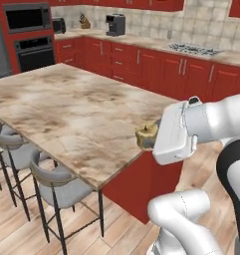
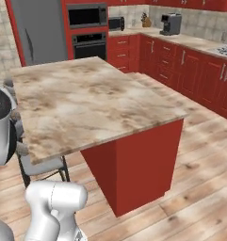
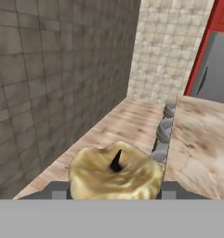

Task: Get the candle and the beer from the cabinet and move them to the dining counter.

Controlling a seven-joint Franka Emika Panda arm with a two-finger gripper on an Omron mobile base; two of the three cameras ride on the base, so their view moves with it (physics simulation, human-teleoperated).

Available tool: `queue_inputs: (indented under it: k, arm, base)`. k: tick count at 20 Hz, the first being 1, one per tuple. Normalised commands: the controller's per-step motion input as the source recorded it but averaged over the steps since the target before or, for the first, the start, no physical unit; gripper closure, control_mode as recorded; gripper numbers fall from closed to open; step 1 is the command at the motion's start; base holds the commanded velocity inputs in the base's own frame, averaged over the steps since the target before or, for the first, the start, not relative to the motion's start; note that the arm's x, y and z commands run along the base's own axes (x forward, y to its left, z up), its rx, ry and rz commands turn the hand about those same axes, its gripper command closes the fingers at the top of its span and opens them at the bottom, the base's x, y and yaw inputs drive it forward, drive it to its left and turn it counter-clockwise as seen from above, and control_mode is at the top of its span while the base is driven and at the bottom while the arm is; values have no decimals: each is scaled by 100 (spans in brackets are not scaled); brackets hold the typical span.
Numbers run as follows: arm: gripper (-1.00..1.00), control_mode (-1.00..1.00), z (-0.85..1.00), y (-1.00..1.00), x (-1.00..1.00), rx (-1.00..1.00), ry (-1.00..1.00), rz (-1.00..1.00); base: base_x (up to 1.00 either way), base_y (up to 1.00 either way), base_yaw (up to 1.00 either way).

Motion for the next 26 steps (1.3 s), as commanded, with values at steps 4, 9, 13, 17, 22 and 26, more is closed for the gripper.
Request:
queue_inputs:
  k: [4,9,13,17,22,26]
  arm:
    - [100,100,0,0,0,0,0,0]
    - [100,100,0,0,0,0,0,0]
    - [100,100,0,0,0,0,0,0]
    - [100,100,0,0,0,0,0,0]
    - [100,100,0,0,0,0,0,0]
    - [100,-100,-25,0,33,0,0,13]
  base:
    - [38,-31,40]
    - [68,-44,36]
    - [77,-33,31]
    - [83,-8,27]
    - [77,1,25]
    - [37,0,13]
